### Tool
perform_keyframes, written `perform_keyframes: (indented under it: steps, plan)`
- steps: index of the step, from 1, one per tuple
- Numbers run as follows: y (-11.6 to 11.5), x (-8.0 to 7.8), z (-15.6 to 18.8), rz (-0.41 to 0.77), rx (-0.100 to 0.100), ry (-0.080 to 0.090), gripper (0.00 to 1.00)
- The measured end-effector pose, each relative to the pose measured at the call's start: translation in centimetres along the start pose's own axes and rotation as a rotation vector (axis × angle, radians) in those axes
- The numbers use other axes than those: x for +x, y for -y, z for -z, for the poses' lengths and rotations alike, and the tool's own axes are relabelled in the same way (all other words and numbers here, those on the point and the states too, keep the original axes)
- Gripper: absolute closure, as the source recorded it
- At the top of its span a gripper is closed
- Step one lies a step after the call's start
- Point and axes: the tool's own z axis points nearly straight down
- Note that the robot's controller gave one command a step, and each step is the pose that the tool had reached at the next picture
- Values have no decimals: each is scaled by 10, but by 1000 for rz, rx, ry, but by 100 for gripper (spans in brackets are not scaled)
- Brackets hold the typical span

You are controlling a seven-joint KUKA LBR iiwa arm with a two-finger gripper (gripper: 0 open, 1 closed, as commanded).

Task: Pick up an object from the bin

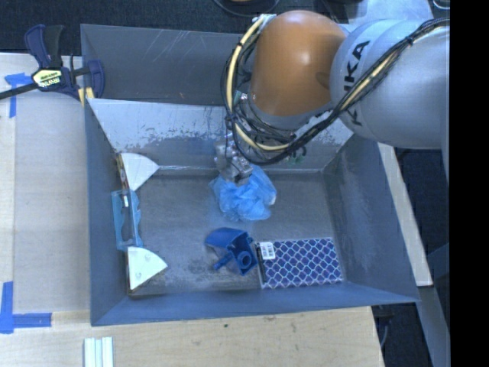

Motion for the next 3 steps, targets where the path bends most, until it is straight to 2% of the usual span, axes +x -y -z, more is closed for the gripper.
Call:
perform_keyframes:
  steps: [1, 3]
  plan:
    - [0, 0, 0, -1, 0, 0, 0]
    - [0, 0, 0, 0, 0, -1, 0]
